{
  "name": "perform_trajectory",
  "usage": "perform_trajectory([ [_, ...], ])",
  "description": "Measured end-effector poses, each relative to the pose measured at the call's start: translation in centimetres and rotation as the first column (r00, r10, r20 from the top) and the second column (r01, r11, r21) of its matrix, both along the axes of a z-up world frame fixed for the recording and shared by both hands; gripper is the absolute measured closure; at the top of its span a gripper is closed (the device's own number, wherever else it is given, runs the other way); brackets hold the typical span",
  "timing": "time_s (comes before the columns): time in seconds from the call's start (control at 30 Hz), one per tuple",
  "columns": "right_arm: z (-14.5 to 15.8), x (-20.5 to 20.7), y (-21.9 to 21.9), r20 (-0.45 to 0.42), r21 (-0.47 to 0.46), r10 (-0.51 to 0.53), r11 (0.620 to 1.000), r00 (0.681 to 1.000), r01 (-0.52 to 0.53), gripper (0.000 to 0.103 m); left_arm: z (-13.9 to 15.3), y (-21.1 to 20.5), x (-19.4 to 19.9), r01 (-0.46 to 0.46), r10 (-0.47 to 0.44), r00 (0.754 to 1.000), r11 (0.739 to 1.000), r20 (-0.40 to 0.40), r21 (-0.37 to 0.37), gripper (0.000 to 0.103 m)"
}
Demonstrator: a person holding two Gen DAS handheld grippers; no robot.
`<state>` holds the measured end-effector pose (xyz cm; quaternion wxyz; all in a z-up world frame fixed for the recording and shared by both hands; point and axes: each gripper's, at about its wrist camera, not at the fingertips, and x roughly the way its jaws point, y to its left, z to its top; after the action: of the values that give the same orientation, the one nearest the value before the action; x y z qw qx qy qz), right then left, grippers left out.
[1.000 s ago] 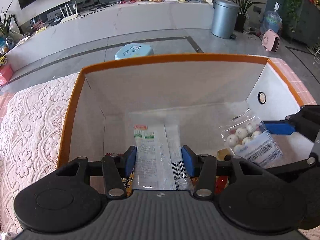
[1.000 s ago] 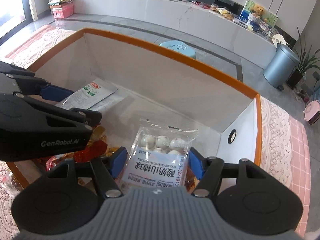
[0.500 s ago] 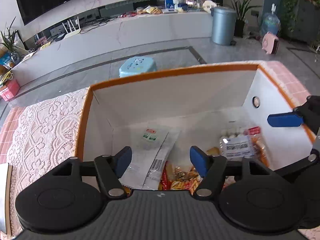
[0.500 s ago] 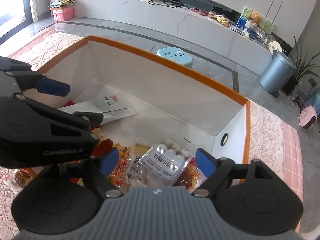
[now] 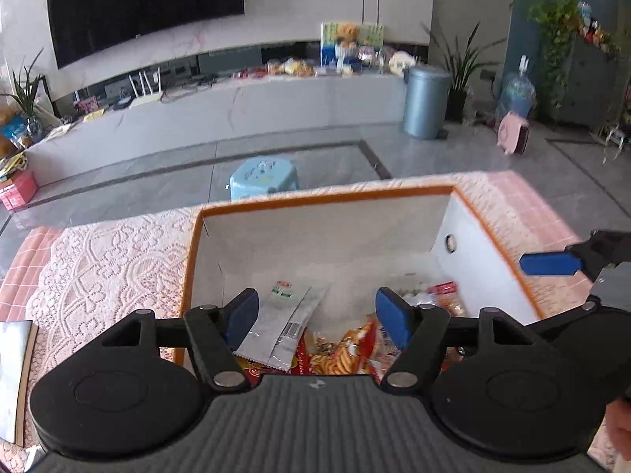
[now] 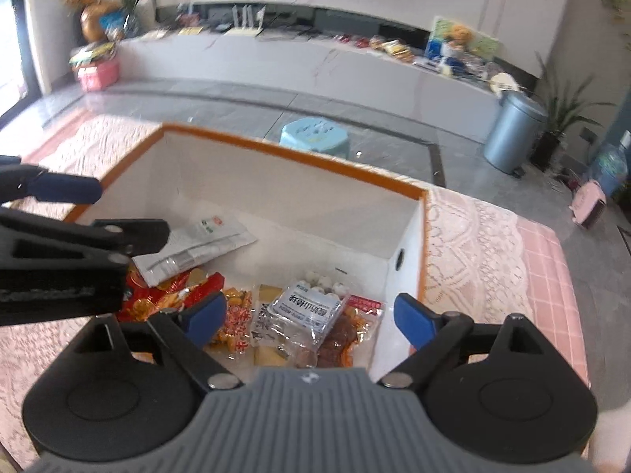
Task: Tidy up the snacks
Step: 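Withdraw both tools from the box toward the remaining snacks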
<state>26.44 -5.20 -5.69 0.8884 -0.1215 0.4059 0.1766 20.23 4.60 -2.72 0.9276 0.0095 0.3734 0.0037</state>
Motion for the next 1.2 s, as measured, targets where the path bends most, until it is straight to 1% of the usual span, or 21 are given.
perform_trajectory([
  [0.13,1.5,-2.4,-1.3,0.002,0.087,-0.033,0.996,0.999,0.032,0.014,1.6,-0.6,-2.7,0.02,-0.019,0.998,1.0,0.064,-0.004,0.023],
  [0.23,2.5,-4.8,-2.4,0.035,0.142,-0.057,0.989,0.998,0.051,0.014,2.4,-1.1,-4.6,0.027,-0.027,0.994,1.0,0.103,0.002,0.026],
  [0.33,2.7,-7.3,-3.7,0.051,0.195,-0.085,0.978,0.995,0.074,0.014,2.7,-1.5,-6.8,0.039,-0.038,0.989,0.999,0.145,-0.003,0.026],
  [0.43,2.2,-9.5,-4.7,0.06,0.227,-0.113,0.969,0.992,0.096,0.014,2.7,-2.0,-8.4,0.044,-0.041,0.984,0.999,0.173,-0.012,0.026],
  [0.5,1.7,-11.0,-5.3,0.06,0.258,-0.125,0.96,0.99,0.105,0.014,2.6,-2.0,-9.2,0.042,-0.036,0.983,0.999,0.178,-0.029,0.026],
  [0.57,1.1,-12.5,-5.9,0.054,0.29,-0.134,0.95,0.989,0.113,0.014,2.0,-1.8,-9.9,0.049,-0.039,0.985,0.997,0.168,-0.055,0.026],
  [0.63,0.6,-13.6,-6.2,0.053,0.305,-0.149,0.944,0.987,0.126,0.014,1.3,-1.9,-10.6,0.045,-0.035,0.987,0.997,0.157,-0.063,0.026],
  [0.7,0.1,-14.8,-6.4,0.066,0.314,-0.167,0.939,0.984,0.139,0.014,0.5,-1.6,-11.2,0.033,-0.022,0.988,0.997,0.152,-0.07,0.026],
  [0.83,-1.3,-17.3,-6.2,0.113,0.299,-0.205,0.94,0.972,0.164,0.014,-1.6,-0.5,-12.9,0.014,0.001,0.991,0.993,0.135,-0.115,0.026],
  [0.97,-3.2,-19.2,-6.2,0.155,0.257,-0.219,0.95,0.963,0.175,0.013,-4.1,0.3,-14.7,-0.007,0.018,0.992,0.996,0.121,-0.087,0.026],
  [1.03,-4.0,-19.7,-6.2,0.176,0.24,-0.221,0.955,0.959,0.176,0.013,-4.9,0.9,-15.6,-0.018,0.029,0.993,0.995,0.114,-0.093,0.026],
  [1.13,-5.2,-20.0,-6.3,0.156,0.237,-0.226,0.953,0.961,0.186,0.012,-6.2,1.5,-16.2,-0.043,0.051,0.995,0.995,0.089,-0.094,0.026],
  [1.2,-6.0,-20.0,-6.0,0.141,0.218,-0.222,0.958,0.965,0.189,0.012,-6.7,1.9,-16.2,-0.052,0.058,0.996,0.995,0.068,-0.088,0.026],
])
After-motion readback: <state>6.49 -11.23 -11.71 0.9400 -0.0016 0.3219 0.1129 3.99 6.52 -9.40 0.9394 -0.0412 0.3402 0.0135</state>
